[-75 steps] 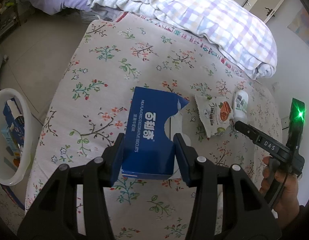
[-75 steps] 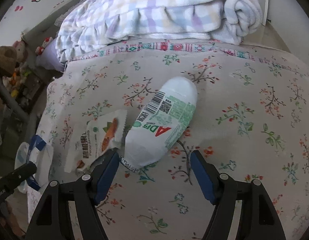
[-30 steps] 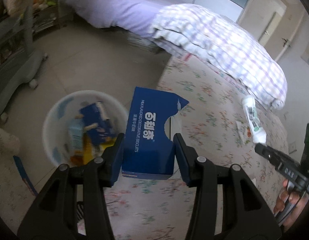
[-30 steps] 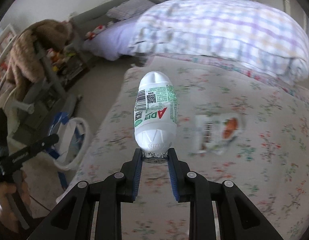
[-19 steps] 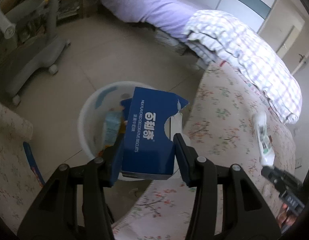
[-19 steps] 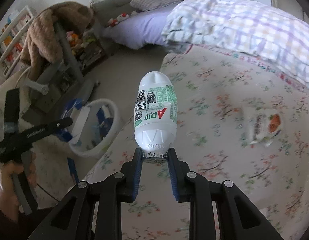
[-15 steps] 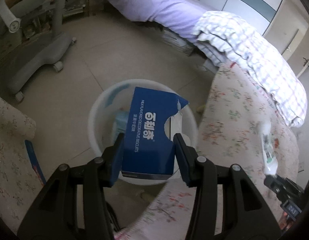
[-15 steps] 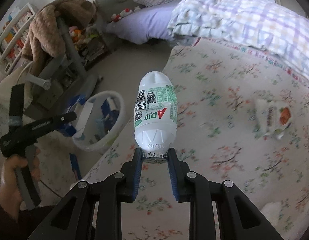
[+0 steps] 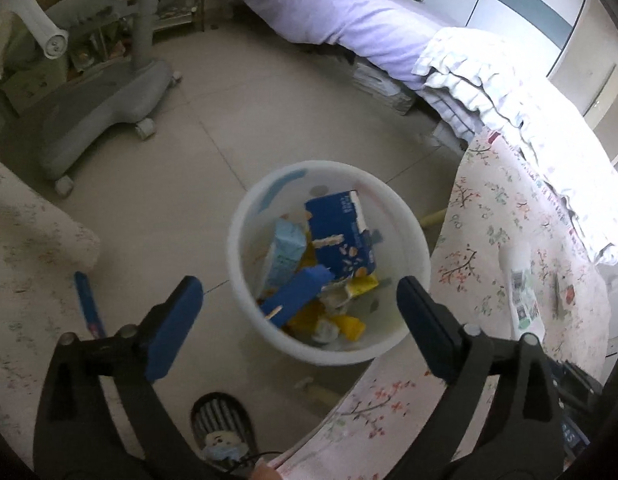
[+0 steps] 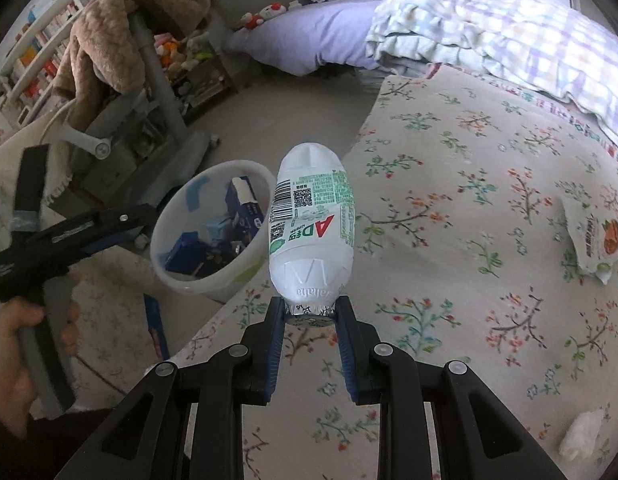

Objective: Collect trash
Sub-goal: 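Carry the box to the bin and drop it with the left tool while the right tool carries the bottle, then open the right tool over the bin to drop the white bottle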

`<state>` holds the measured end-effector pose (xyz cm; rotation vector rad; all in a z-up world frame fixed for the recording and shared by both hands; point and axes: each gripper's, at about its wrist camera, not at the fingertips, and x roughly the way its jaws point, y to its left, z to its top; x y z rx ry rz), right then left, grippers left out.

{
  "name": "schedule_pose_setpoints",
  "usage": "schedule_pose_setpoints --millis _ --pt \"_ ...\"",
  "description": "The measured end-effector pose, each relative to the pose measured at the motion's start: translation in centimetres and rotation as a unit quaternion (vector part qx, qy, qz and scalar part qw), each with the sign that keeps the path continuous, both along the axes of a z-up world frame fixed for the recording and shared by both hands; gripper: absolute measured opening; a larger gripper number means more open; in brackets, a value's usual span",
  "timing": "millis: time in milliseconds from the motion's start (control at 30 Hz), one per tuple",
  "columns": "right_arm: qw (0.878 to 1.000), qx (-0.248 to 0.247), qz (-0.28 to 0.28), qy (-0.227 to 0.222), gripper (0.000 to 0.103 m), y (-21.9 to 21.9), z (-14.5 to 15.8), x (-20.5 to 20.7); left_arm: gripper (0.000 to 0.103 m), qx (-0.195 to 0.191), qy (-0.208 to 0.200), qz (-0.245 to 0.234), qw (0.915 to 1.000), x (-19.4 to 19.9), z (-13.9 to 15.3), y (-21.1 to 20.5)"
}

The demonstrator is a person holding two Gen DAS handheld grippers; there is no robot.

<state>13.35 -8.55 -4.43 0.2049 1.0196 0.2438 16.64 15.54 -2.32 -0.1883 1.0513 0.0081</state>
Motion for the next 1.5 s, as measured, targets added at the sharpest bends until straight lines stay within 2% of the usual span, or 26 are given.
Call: schedule_pose_setpoints --millis 300,667,767,833,867,1100,1500 --pt "1.0 0.013 0.018 0.002 0.026 4.5 -0.6 3.2 0.099 0.045 -0.007 0.009 0.9989 -1.1 1.6 2.6" --pt "0.999 0.015 0.046 0.008 0.027 8.4 -1.4 6.3 0.099 0.032 0.016 0.038 0.9987 -1.1 0.9 4.1" --pt "0.998 0.036 0.057 0.002 0.032 8.5 -1.4 7.0 0.099 0.028 0.014 0.036 0.9989 -1.1 1.1 3.9" --pt "0.998 0.049 0.046 0.011 0.062 7.8 -1.3 7.4 0.099 0.03 0.013 0.033 0.9989 -1.1 1.1 3.6" --pt "0.998 0.056 0.037 0.01 0.066 7.2 -1.1 7.4 0.099 0.031 0.013 0.031 0.999 -1.2 1.1 3.5" --pt "0.999 0.051 0.005 -0.005 0.068 2.4 0.8 5.1 0.099 0.034 0.013 0.01 0.9993 -1.3 1.2 1.9" --pt "0.998 -0.002 -0.068 0.002 0.074 -7.6 2.7 -3.0 0.099 -0.001 0.007 -0.065 0.9978 -3.4 2.2 -4.4"
